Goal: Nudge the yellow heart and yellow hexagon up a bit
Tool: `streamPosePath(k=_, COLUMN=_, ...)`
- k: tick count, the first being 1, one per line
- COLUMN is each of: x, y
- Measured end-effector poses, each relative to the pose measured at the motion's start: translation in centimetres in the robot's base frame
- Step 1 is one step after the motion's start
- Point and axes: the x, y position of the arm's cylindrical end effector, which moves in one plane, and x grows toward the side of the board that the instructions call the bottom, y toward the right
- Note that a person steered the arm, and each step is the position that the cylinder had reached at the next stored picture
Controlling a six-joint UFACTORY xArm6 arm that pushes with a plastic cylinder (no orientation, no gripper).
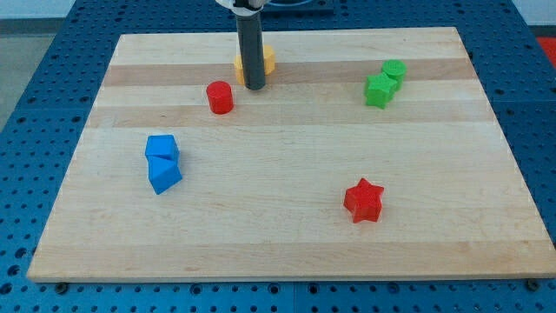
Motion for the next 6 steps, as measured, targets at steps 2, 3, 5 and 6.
streamPosePath(k=2, x=0.5, y=-4.1)
streamPosePath(k=3, x=-0.2, y=-5.0)
streamPosePath(k=5, x=-2.7, y=-4.7)
streamPosePath(k=6, x=-2.7, y=-4.0)
